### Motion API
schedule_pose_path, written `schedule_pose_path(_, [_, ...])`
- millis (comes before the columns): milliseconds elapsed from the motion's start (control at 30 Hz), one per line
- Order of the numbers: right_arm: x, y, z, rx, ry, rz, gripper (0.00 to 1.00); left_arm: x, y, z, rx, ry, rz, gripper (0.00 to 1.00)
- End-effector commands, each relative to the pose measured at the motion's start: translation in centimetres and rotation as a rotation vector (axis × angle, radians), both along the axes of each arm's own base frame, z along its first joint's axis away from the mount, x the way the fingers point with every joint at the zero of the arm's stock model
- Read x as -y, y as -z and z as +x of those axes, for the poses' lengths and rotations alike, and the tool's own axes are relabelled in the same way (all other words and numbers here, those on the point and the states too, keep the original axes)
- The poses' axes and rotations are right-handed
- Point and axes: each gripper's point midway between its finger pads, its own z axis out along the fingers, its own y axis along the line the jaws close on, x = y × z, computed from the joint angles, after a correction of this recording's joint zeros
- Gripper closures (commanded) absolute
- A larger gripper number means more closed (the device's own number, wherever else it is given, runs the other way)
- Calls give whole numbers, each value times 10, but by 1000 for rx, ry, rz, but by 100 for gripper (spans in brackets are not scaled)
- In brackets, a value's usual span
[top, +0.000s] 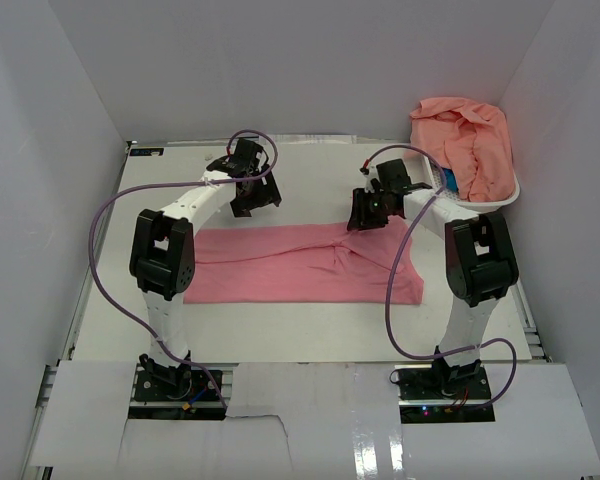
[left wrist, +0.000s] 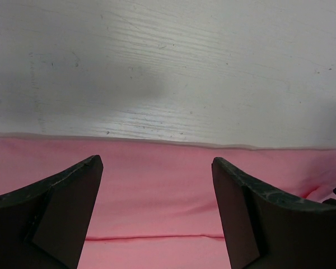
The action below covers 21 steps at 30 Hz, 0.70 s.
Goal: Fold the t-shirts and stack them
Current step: Fold the other side of the tshirt into a rectangle
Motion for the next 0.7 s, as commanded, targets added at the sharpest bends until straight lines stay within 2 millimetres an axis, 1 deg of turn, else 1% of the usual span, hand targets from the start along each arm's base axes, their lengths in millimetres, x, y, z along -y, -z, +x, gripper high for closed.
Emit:
schedule_pose_path(0, [0,11,-6,-17,-17,-16,57,5,-20,6,59,13,-11,10])
schedule_pose_path(33, [-1,13,-7,-22,-20,-15,60,4,-20,7,60,11,-7,10])
schedule_pose_path(100, [-1,15,-8,-26,-21,-15,63,3,-21,6,63,11,-4,10])
schedule_pose_path(167, [-3,18,-9,-32,-27,-17,59,2,-21,6,64,9,-2,10])
schedule_pose_path(233, [-3,19,-9,-33,-27,-22,59,2,-20,6,61,9,-1,10])
schedule_pose_path(333, [-1,20,-8,-28,-24,-34,51,2,-22,5,65,7,-2,10])
schedule_pose_path(433, [0,21,-9,-27,-23,-38,50,1,-22,5,67,6,2,10])
schedule_pose_path(467, [0,22,-9,-29,-23,-39,52,0,-23,5,69,4,4,10])
schedule_pose_path(533, [-2,25,-9,-34,-28,-37,60,0,-24,5,70,3,5,10])
schedule_pose_path(567, [-2,25,-10,-36,-30,-35,71,0,-23,5,70,3,5,10])
schedule_pose_path(667, [-4,26,-11,-39,-36,-30,89,0,-21,4,64,3,8,10])
